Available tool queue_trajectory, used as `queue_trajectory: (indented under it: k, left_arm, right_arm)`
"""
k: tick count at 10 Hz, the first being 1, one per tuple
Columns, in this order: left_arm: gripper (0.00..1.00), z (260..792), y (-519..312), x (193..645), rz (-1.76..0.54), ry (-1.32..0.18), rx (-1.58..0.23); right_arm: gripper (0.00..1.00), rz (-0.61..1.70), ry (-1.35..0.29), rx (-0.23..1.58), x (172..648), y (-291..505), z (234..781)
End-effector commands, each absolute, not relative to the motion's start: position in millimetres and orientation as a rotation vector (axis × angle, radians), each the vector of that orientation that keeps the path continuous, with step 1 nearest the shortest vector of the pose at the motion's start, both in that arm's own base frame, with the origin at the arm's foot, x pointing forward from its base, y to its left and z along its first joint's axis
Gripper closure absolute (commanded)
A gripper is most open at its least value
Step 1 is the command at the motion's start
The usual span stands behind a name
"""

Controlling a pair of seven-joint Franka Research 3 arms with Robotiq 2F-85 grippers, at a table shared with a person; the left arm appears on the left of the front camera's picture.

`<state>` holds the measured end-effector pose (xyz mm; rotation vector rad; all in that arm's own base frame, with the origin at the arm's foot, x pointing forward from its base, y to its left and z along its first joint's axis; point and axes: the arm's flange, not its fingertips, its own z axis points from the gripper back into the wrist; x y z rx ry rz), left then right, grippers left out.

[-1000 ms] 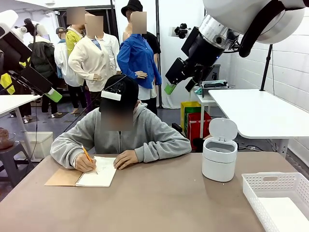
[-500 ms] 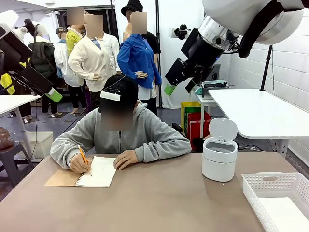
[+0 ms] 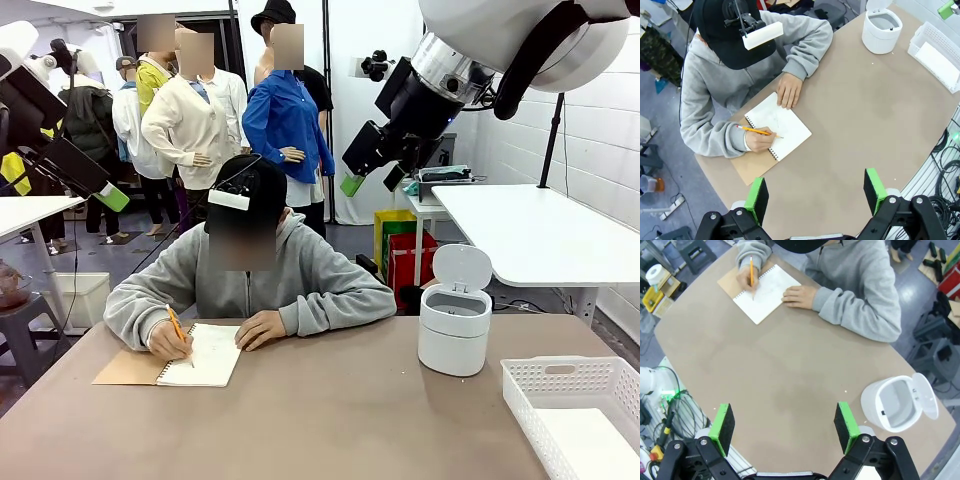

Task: Sort the paper based on its condition.
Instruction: If a person hands you a paper, place it in the Organizing basket , and if it's crumpled, put it in the Trash can.

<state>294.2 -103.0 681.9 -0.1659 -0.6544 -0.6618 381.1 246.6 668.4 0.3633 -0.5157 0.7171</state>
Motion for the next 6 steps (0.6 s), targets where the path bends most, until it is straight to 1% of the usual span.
queue_trajectory:
  k: [1,3,4,6]
  left_arm:
    - [0.0,681.9,-102.7,294.2,-0.661,-0.655,-0.165]
    - [0.0,681.9,-102.7,294.2,-0.661,-0.655,-0.165]
    - [0.0,681.9,-102.7,294.2,-0.661,-0.655,-0.165]
    - [0.0,681.9,-102.7,294.2,-0.661,-0.655,-0.165]
  right_arm:
    - [0.0,0.717,-0.518,0.363,380.5,246.4,669.2]
    - [0.0,0.71,-0.534,0.358,379.3,246.4,667.8]
    - [0.0,0.672,-0.558,0.338,378.6,247.0,667.7]
    - [0.0,0.657,-0.547,0.319,376.1,246.4,668.0]
